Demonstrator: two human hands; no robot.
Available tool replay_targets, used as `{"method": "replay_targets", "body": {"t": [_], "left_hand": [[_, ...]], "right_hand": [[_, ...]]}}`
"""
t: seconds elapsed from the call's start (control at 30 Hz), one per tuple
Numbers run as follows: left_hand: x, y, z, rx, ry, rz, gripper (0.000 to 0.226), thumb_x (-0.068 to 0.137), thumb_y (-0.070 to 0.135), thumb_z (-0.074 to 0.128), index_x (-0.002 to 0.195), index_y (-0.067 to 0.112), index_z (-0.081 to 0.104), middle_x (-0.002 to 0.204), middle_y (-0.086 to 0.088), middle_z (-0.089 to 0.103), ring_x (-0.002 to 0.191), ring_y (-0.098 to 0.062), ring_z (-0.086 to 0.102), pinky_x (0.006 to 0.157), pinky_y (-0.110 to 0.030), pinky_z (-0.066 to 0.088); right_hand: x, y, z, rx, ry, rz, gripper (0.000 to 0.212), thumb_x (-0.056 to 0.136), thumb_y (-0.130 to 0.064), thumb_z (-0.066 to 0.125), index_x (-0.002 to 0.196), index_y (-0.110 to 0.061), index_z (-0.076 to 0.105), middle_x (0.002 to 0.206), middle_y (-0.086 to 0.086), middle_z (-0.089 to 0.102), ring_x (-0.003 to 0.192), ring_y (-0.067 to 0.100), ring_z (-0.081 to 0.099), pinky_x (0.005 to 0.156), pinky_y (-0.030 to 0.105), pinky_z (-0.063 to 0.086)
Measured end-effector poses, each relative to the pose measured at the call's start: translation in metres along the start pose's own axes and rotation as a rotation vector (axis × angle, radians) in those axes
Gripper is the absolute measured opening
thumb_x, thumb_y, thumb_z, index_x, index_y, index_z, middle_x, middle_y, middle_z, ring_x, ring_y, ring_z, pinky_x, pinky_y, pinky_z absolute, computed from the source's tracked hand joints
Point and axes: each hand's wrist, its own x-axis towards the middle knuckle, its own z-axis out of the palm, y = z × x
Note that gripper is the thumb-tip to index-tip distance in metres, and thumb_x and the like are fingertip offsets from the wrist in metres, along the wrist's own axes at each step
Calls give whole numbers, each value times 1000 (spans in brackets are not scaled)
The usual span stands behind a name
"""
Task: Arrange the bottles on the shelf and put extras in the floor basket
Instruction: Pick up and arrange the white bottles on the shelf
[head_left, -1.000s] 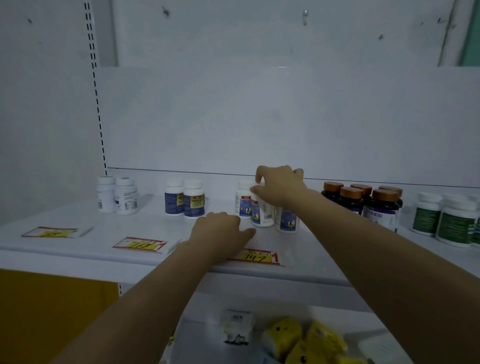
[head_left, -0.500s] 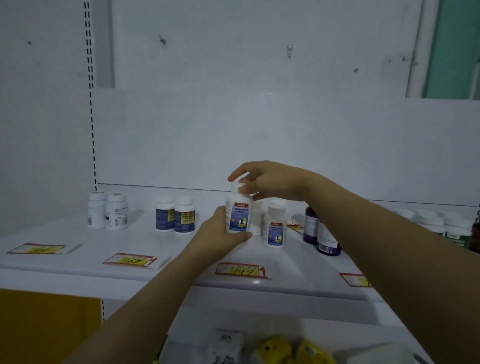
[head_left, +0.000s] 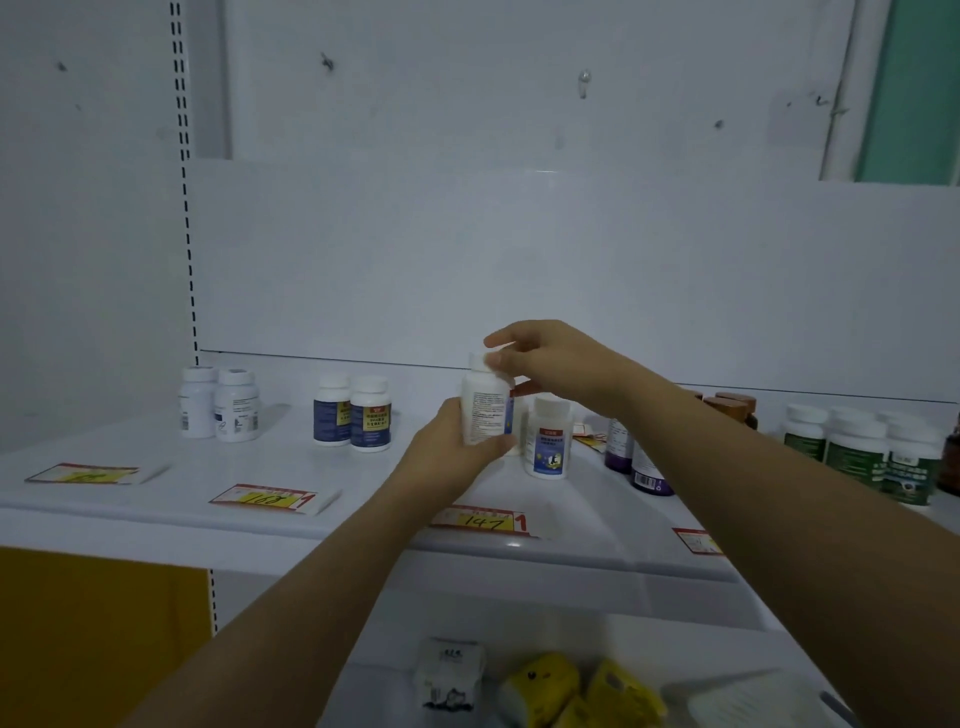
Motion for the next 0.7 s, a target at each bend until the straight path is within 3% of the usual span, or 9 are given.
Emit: {"method": "replay_targets", "body": {"t": [0.1, 0.2, 0.27, 0.37, 0.47, 0.53, 0.7], "left_hand": [[1, 0, -1, -32, 45, 8, 55, 83, 32, 70, 127, 17, 40, 125, -1, 55, 107, -16, 54, 86, -26, 48], [1, 6, 4, 18, 106, 7, 53, 77, 32, 75, 112, 20, 37, 107, 4, 50, 93, -11, 50, 70, -16, 45], [1, 11, 8, 13, 101, -6, 58, 76, 32, 76, 115, 19, 36, 109, 3, 48, 96, -12, 49, 78, -23, 46], [-1, 15, 6, -31, -3, -29, 66, 81, 32, 70, 133, 18, 33, 129, -2, 49, 106, -14, 48, 91, -29, 44], [-3, 15, 1, -26, -85, -10, 60, 84, 30, 67, 136, 16, 38, 134, -4, 50, 105, -11, 47, 90, -28, 41], [-3, 14, -1, -36, -33, -12, 59, 82, 28, 70, 131, 15, 41, 129, -5, 52, 103, -13, 49, 87, -28, 42], [-1, 18, 4, -73, 69, -48, 66, 74, 28, 78, 123, 13, 37, 122, -7, 50, 100, -17, 49, 82, -28, 43]], "right_hand": [[-2, 4, 2, 157, -30, 28, 36, 94, -23, 57, 129, -11, 54, 125, 6, 58, 106, 17, 60, 81, 23, 53], [0, 7, 8, 92, 30, 30, 44, 86, -44, 63, 119, -15, 58, 114, 1, 62, 99, 15, 63, 84, 28, 55], [0, 9, 10, 53, 99, 2, 43, 84, -45, 66, 115, -16, 60, 107, 2, 64, 95, 17, 64, 83, 30, 56], [0, 10, 4, 142, 95, -9, 42, 88, -32, 65, 126, -18, 54, 113, 3, 60, 97, 16, 63, 84, 29, 54], [-1, 9, -2, 244, 25, -12, 38, 91, -23, 61, 128, -23, 51, 121, 5, 58, 103, 18, 61, 90, 33, 53], [-1, 9, 0, 284, 4, 0, 39, 92, -25, 60, 129, -26, 50, 129, 5, 55, 109, 19, 58, 94, 35, 51], [-2, 7, 6, 196, 88, 10, 54, 84, -40, 68, 130, -20, 50, 119, 3, 57, 98, 15, 62, 80, 26, 55]]}}
